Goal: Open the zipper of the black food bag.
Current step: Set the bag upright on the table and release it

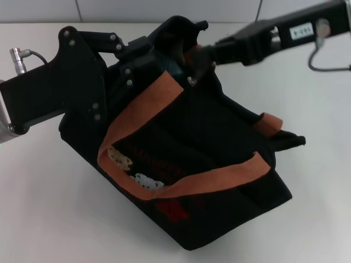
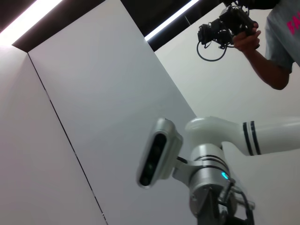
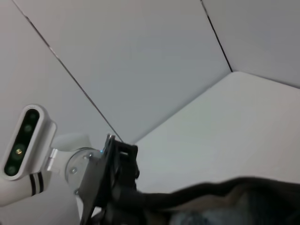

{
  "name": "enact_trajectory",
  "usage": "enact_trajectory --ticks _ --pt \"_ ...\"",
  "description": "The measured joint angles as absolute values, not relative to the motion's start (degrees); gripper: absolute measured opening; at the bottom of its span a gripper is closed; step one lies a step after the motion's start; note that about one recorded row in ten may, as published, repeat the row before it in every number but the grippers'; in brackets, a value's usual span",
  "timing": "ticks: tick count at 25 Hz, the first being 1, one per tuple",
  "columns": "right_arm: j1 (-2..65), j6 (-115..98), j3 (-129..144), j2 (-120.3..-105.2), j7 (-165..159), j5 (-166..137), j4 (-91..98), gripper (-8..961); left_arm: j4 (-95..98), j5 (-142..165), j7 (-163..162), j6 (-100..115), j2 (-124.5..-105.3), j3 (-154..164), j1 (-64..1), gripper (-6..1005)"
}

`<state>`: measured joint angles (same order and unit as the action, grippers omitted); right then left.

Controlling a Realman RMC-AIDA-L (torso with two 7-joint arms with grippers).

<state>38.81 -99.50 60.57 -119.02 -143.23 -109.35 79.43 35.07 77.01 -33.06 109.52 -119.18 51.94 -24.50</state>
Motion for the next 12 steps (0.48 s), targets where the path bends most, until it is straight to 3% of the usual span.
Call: enact_trajectory --ticks 12 --pt "33.3 -104.6 57.6 -119.04 -139.7 -107.3 80.2 1 34.5 75.8 -33.0 108.7 -119.18 52.2 -24.6 103"
